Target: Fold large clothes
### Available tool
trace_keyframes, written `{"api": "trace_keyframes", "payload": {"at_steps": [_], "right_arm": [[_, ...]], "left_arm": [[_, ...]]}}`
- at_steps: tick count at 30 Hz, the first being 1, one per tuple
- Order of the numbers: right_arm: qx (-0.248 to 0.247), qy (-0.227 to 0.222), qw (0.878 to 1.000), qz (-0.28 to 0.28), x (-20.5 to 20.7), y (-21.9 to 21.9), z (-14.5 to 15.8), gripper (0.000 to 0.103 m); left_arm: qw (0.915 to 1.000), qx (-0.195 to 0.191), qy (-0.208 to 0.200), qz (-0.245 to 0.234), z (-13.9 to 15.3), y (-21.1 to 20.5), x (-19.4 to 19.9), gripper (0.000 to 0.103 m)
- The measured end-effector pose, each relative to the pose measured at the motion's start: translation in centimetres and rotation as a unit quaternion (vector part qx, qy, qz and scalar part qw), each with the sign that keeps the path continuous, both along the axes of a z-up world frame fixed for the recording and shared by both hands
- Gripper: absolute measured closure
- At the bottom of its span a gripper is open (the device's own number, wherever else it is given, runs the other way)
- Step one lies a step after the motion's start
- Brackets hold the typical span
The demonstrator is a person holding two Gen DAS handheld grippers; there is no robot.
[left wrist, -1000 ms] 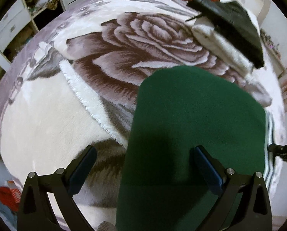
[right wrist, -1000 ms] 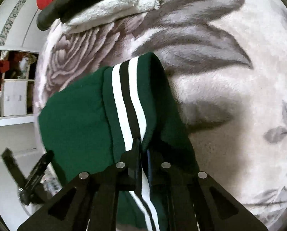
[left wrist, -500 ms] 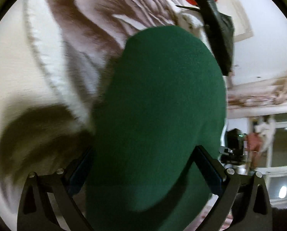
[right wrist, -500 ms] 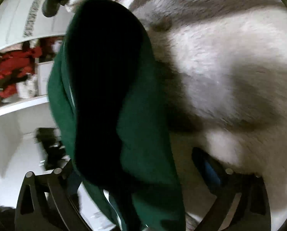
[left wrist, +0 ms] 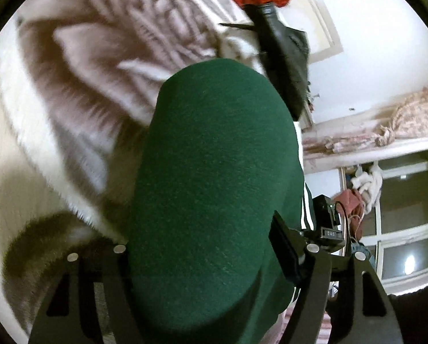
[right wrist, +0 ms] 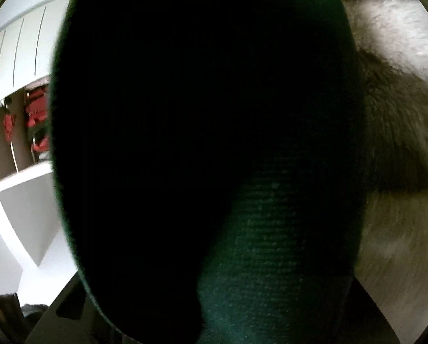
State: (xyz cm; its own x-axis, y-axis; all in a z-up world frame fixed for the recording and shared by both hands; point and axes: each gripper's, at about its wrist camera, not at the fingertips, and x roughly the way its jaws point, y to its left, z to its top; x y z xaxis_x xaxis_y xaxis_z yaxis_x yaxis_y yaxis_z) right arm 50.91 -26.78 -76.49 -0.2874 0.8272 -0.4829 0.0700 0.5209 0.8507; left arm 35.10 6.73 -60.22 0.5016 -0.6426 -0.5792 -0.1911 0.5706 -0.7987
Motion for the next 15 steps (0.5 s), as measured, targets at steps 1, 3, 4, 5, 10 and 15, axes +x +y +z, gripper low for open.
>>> {"api": "trace_keyframes", "payload": {"at_steps": [1, 3, 4, 5, 10, 15], "right_arm": [[0.007, 0.001, 1.0, -0.006, -0.1, -0.2, 0.5, 0.065], [0.014, -0.006, 1.0, -0.027, -0.2, -1.0, 2.0, 0.066], [0.014, -0.011, 0.999, -0.033, -0.1, -1.2, 2.6, 0.066], [0.013, -0.02, 0.999, -0.042, 0.0, -1.4, 3.8, 0.066], [0.011, -0.072, 0.995, -0.065, 1.8, -2.2, 10.2, 0.067], [0.003, -0.127, 0.988, -0.089, 7.2, -2.9, 18.4, 0.067]], "left_arm": [[1.0, -0.002, -0.006, -0.004, 0.9, 0.0, 0.5, 0.036], [0.9996, 0.007, -0.019, -0.02, 2.7, -0.2, 1.8, 0.036], [0.9992, 0.011, -0.026, -0.027, 3.7, -0.3, 2.4, 0.036], [0.9989, 0.013, -0.031, -0.032, 4.2, -0.2, 2.7, 0.036], [0.9956, 0.02, -0.068, -0.061, 9.8, 0.1, 8.5, 0.036], [0.9916, 0.02, -0.102, -0.078, 14.5, -0.2, 16.7, 0.036]]}}
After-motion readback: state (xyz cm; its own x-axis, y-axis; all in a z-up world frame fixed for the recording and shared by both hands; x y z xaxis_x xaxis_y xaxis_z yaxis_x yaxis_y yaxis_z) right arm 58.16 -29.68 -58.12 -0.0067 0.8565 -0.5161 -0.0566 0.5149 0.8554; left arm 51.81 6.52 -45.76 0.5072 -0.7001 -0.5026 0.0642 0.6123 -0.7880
